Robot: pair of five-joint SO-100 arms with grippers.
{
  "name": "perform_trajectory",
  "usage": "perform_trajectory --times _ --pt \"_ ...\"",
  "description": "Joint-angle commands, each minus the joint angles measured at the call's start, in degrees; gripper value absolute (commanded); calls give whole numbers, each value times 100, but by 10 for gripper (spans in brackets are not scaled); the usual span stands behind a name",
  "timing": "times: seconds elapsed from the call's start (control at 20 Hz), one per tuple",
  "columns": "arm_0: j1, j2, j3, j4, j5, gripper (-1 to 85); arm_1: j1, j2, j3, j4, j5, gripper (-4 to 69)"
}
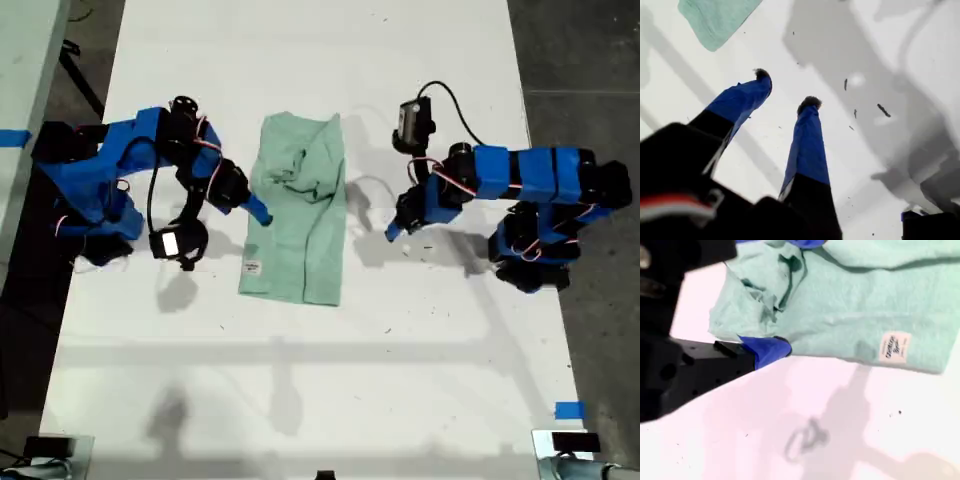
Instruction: Fold t-shirt
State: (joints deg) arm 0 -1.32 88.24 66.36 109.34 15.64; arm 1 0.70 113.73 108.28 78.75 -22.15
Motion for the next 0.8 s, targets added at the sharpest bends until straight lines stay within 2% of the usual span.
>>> perform_trajectory --times 0.0,0.15,0.3,0.5,0.75 --pt "844 888 1028 -492 -492 338 -475 264 -105 -255 299 162" --pt "1406 1239 1731 -879 -949 332 -888 26 -290 -598 510 162" --pt "1485 1371 2241 -1573 -984 332 -1046 -923 -1143 -861 466 169" --pt "1485 853 2294 -2101 -949 338 -1143 -2470 -2628 -694 334 202" --pt "1529 290 2373 -2593 -940 340 -1257 -3902 -4096 -642 202 210"
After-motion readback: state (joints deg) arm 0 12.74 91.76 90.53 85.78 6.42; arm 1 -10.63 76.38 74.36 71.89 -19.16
